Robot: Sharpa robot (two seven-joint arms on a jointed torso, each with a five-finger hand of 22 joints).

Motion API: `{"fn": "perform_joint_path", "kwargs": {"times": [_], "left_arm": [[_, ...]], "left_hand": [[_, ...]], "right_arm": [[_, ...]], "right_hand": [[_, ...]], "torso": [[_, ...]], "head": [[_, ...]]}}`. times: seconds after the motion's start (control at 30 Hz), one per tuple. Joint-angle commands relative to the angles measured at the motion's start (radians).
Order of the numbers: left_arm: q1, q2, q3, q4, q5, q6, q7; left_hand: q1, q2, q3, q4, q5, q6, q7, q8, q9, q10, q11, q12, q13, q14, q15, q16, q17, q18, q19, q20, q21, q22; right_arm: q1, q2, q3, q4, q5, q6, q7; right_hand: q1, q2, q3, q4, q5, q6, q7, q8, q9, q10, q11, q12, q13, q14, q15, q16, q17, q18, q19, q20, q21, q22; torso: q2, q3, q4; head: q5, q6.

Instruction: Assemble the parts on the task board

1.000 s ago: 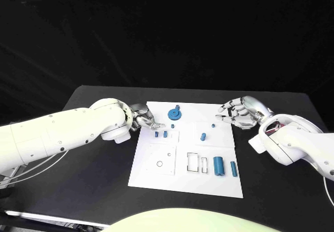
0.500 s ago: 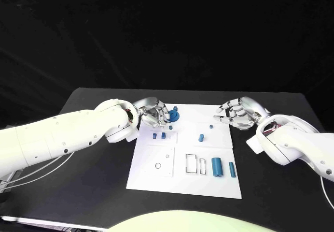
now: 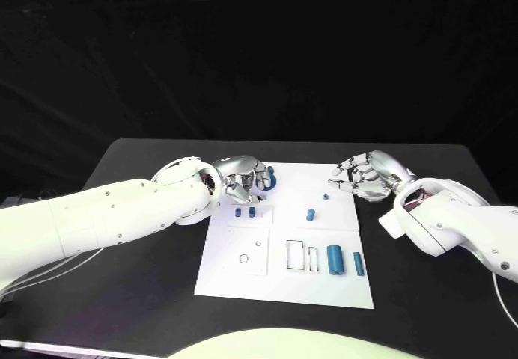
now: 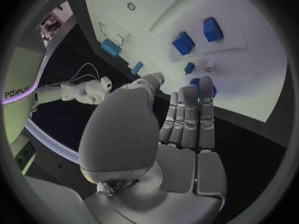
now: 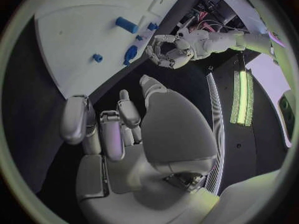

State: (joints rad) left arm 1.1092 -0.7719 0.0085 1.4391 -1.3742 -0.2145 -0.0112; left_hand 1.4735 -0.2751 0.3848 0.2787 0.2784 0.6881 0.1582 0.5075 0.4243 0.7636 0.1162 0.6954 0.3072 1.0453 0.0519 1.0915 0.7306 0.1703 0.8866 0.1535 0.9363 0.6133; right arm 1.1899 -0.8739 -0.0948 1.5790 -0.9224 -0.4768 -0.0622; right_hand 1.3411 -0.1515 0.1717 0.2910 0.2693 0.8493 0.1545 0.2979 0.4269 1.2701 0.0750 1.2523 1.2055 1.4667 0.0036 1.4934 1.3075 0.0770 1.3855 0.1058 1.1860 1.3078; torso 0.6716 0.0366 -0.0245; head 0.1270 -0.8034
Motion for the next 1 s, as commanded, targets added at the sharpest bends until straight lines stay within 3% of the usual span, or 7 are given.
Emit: {"fn": "perform_joint_path", "kwargs": {"times": [0.03,0.57,0.77,0.87,0.93,0.97,1.0], "left_arm": [[-0.001,0.013,-0.001,-0.019,-0.094,0.029,0.021],[0.000,0.072,-0.005,-0.104,-0.154,0.084,-0.006],[0.000,0.087,-0.009,-0.125,-0.168,0.098,-0.007],[0.000,0.096,-0.011,-0.133,-0.170,0.096,0.000],[0.000,0.100,-0.011,-0.136,-0.171,0.097,0.003],[0.000,0.102,-0.012,-0.138,-0.171,0.098,0.004],[0.000,0.103,-0.012,-0.139,-0.171,0.098,0.005]], "left_hand": [[0.018,0.001,-0.005,-0.004,0.003,0.015,-0.002,-0.010,-0.012,0.006,0.004,-0.011,-0.012,0.007,0.002,0.015,0.001,0.012,0.009,0.001,0.009,0.006],[0.038,0.004,0.005,0.001,0.002,0.064,-0.009,-0.042,-0.050,0.027,0.005,-0.029,-0.047,0.064,0.003,0.115,0.069,0.013,0.011,0.002,0.051,0.040],[0.035,0.003,0.004,0.002,0.002,0.077,-0.007,-0.047,-0.056,0.039,0.003,-0.026,-0.051,0.077,0.003,0.138,0.087,0.013,0.007,0.002,0.060,0.048],[0.035,0.003,0.004,0.003,0.002,0.079,-0.006,-0.048,-0.057,0.042,0.002,-0.025,-0.052,0.080,0.002,0.143,0.091,0.013,0.007,0.002,0.062,0.050],[0.036,0.005,0.006,0.002,0.002,0.083,-0.006,-0.049,-0.059,0.045,0.001,-0.024,-0.052,0.081,0.001,0.146,0.091,0.013,0.006,0.001,0.065,0.052],[0.037,0.005,0.007,0.002,0.003,0.085,-0.006,-0.049,-0.059,0.046,0.001,-0.023,-0.053,0.081,0.001,0.148,0.091,0.013,0.006,0.001,0.066,0.053],[0.039,0.006,0.008,0.001,0.003,0.087,-0.006,-0.050,-0.060,0.048,0.000,-0.023,-0.053,0.081,0.000,0.150,0.092,0.013,0.005,0.001,0.067,0.054]], "right_arm": [[-0.001,0.001,0.000,0.000,-0.007,-0.004,0.015],[-0.001,0.003,0.000,-0.001,-0.007,-0.013,0.017],[-0.001,0.003,0.000,-0.003,-0.005,-0.020,0.021],[-0.001,0.004,0.000,-0.004,0.002,-0.025,0.026],[-0.001,0.004,0.000,-0.004,0.007,-0.029,0.032],[-0.001,0.005,0.000,-0.005,0.011,-0.032,0.037],[-0.001,0.005,0.000,-0.005,0.014,-0.034,0.039]], "right_hand": [[-0.007,0.006,0.007,-0.002,-0.004,-0.008,0.000,0.006,-0.001,-0.002,-0.004,-0.005,-0.001,0.065,-0.006,-0.004,0.112,0.006,-0.002,-0.002,-0.003,0.039],[-0.005,0.008,0.009,-0.002,-0.004,-0.009,0.000,0.006,-0.002,-0.006,-0.004,-0.011,-0.007,0.064,-0.006,-0.007,0.106,0.008,-0.005,-0.002,-0.010,0.036],[0.002,0.012,0.018,-0.003,-0.003,-0.011,0.000,0.009,-0.003,-0.017,-0.004,-0.023,-0.020,0.057,-0.006,-0.022,0.082,0.014,-0.019,-0.002,-0.041,0.019],[0.006,0.009,0.035,-0.002,-0.005,-0.019,0.001,0.018,-0.007,-0.083,-0.004,-0.107,-0.108,0.024,-0.007,-0.091,-0.014,0.037,-0.077,-0.003,-0.168,-0.051],[0.004,0.003,0.056,-0.001,-0.005,-0.028,0.000,0.029,-0.011,-0.179,-0.006,-0.251,-0.260,-0.035,-0.009,-0.238,-0.188,0.072,-0.166,-0.004,-0.386,-0.176],[0.001,-0.004,0.074,-0.001,-0.006,-0.035,0.004,0.040,-0.014,-0.226,-0.006,-0.351,-0.373,-0.066,-0.013,-0.359,-0.306,0.091,-0.214,-0.003,-0.548,-0.276],[0.002,-0.008,0.083,-0.002,-0.005,-0.041,0.001,0.042,-0.016,-0.251,-0.005,-0.387,-0.410,-0.081,-0.009,-0.416,-0.360,0.102,-0.237,-0.004,-0.627,-0.324]], "torso": [[0.000,0.0001,-0.0004],[0.000,0.0020,-0.0006],[0.000,0.0007,0.0004],[0.000,0.0011,0.0010],[0.000,0.0012,0.0005],[0.000,0.0011,-0.0003],[0.000,0.0010,-0.0004]], "head": [[-0.001,0.001],[-0.003,0.001],[-0.003,0.001],[-0.003,0.001],[-0.003,0.001],[-0.002,0.001],[-0.002,0.001]]}}
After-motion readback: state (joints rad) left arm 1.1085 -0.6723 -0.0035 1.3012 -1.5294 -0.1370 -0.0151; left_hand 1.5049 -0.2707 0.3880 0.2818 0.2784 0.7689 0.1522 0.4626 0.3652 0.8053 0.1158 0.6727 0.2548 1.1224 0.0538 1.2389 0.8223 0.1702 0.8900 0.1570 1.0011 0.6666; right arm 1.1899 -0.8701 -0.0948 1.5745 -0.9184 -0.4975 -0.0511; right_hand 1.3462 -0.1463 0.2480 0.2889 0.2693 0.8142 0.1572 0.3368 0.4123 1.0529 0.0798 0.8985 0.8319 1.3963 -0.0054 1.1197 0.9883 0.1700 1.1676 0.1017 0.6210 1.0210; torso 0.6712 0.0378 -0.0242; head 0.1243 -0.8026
